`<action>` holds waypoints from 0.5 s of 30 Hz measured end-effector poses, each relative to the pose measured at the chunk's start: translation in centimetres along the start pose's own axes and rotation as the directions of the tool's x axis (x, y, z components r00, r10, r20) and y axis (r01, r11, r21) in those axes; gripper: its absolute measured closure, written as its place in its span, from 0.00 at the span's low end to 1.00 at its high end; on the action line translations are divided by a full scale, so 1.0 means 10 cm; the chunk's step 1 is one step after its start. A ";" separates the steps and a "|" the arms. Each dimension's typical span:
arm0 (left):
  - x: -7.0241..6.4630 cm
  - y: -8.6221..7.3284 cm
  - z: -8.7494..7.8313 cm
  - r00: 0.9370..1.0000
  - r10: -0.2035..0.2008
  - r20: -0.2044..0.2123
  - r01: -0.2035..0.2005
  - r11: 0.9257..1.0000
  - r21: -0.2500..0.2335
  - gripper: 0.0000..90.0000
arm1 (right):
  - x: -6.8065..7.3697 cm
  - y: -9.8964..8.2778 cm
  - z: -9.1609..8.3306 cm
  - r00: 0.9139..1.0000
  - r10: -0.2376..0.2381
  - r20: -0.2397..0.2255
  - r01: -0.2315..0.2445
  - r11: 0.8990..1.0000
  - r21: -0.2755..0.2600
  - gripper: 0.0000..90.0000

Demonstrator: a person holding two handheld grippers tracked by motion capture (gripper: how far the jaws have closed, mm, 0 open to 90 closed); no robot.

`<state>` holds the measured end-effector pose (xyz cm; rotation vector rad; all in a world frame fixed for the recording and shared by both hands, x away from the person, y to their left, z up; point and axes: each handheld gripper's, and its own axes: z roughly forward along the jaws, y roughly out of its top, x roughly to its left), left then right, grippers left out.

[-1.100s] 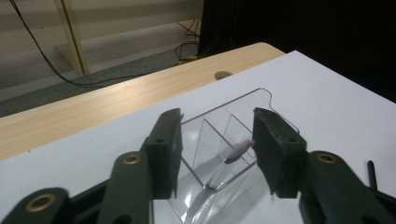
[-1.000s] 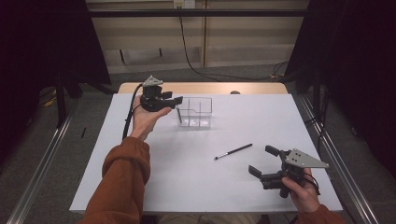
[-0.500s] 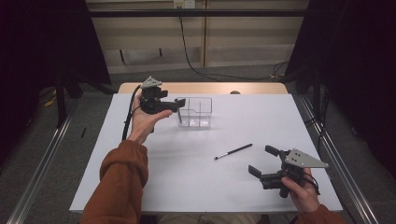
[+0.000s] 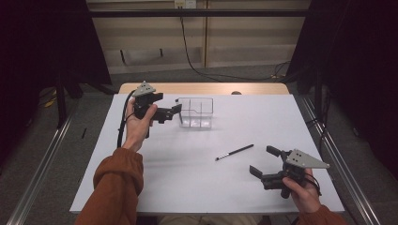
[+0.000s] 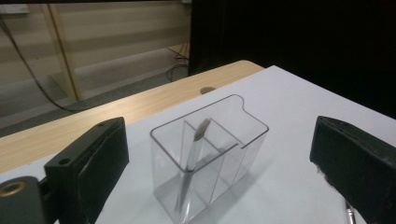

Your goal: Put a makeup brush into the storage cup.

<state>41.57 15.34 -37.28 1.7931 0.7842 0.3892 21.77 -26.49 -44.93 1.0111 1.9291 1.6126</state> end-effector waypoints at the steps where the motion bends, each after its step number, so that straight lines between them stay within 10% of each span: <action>1: 0.00 -0.01 -0.03 1.000 0.001 0.005 -0.001 1.000 -0.004 0.05 | 0.00 0.00 0.00 1.000 0.000 0.000 0.000 1.000 0.000 0.00; 15: -0.01 -0.13 -0.30 1.000 -0.003 -0.026 0.001 0.998 -0.066 0.05 | 0.00 0.00 0.02 1.000 -0.005 -0.003 0.005 1.000 0.003 0.00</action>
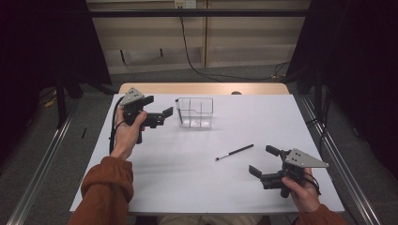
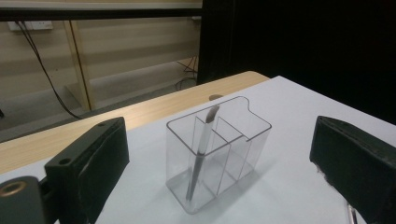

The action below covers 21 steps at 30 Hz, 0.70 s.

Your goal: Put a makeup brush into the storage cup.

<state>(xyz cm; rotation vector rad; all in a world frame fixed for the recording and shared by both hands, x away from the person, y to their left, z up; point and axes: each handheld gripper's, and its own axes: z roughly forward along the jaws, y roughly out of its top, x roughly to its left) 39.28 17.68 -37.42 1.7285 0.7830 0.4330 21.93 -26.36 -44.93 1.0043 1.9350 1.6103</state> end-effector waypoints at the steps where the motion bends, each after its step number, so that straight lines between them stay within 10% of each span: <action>1: -0.01 0.00 -0.02 1.000 0.006 0.003 -0.006 1.000 0.001 0.05 | 0.00 0.00 0.00 1.000 -0.001 -0.001 0.001 1.000 0.000 0.00; 21: -0.09 -0.20 -0.35 0.999 0.037 0.031 -0.038 0.999 0.025 0.05 | 0.01 0.00 0.01 1.000 -0.006 -0.003 0.006 1.000 0.003 0.00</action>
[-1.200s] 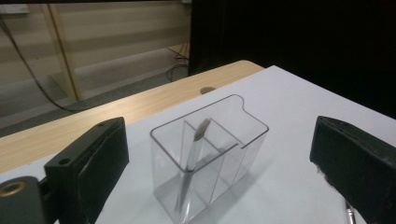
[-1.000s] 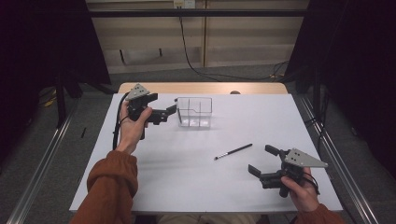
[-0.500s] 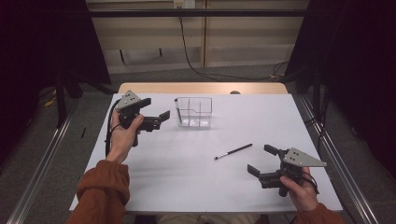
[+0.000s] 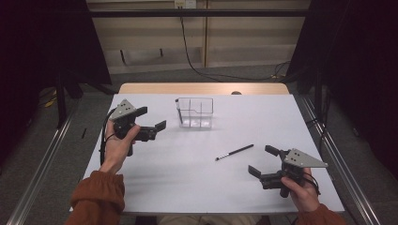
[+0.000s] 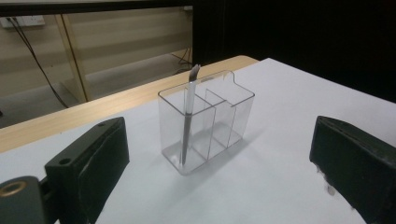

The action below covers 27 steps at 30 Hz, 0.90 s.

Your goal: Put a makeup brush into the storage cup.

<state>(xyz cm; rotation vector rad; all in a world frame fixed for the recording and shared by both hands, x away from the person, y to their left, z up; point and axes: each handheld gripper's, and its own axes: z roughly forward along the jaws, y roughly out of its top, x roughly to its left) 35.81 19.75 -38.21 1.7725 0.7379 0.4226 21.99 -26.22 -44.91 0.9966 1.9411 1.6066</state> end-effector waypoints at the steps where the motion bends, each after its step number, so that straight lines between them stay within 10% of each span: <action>1: -0.01 -0.01 -0.02 1.000 0.002 0.009 -0.002 1.000 -0.009 0.05 | 0.00 0.00 0.00 1.000 0.001 0.002 -0.001 1.000 0.000 0.00; 27: -0.20 -0.38 -0.38 0.998 -0.058 -0.026 0.056 0.997 -0.059 0.02 | 0.01 0.01 0.00 1.000 -0.006 0.004 0.006 1.000 0.003 0.00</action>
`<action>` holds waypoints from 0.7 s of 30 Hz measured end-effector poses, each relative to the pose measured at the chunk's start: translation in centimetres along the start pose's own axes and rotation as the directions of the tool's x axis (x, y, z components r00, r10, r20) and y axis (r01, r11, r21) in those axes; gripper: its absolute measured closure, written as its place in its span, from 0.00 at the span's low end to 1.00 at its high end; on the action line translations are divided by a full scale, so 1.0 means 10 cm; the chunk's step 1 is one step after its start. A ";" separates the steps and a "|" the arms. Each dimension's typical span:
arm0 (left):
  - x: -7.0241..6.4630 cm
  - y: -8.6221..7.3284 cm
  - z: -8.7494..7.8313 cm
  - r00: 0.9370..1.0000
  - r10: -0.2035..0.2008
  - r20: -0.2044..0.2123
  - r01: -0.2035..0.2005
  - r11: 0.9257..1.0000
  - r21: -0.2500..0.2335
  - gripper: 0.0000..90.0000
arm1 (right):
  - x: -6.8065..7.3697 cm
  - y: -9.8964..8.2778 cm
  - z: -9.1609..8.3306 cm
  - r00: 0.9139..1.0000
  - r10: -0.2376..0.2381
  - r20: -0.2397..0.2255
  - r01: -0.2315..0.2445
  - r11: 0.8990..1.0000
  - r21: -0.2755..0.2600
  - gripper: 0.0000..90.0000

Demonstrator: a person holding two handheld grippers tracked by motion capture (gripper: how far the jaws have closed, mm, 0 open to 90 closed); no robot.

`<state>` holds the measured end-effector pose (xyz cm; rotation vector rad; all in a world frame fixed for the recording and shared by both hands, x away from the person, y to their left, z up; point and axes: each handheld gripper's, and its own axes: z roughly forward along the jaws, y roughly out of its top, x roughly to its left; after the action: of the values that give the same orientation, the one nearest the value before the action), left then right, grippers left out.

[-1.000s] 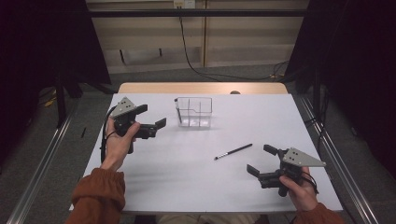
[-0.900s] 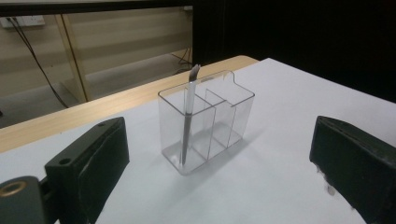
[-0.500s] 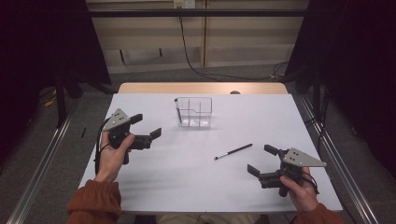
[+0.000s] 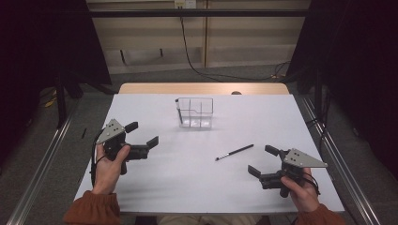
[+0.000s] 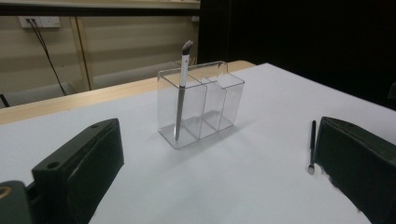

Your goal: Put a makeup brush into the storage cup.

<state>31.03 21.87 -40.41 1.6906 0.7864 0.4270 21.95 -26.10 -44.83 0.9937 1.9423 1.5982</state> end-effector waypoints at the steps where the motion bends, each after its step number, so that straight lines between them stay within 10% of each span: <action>1: -0.01 -0.01 -0.01 1.000 0.002 -0.003 -0.002 1.000 0.006 0.02 | 0.00 0.00 0.00 1.000 0.000 -0.001 0.000 1.000 0.001 0.00; 21: -0.13 -0.25 -0.36 0.999 0.004 -0.046 -0.006 1.000 -0.028 0.02 | -0.02 0.01 0.02 1.000 0.013 0.003 -0.013 1.000 -0.010 0.00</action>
<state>27.08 23.75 -41.69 1.6614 0.8065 0.4802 22.26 -26.08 -44.83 1.0064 1.9275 1.6118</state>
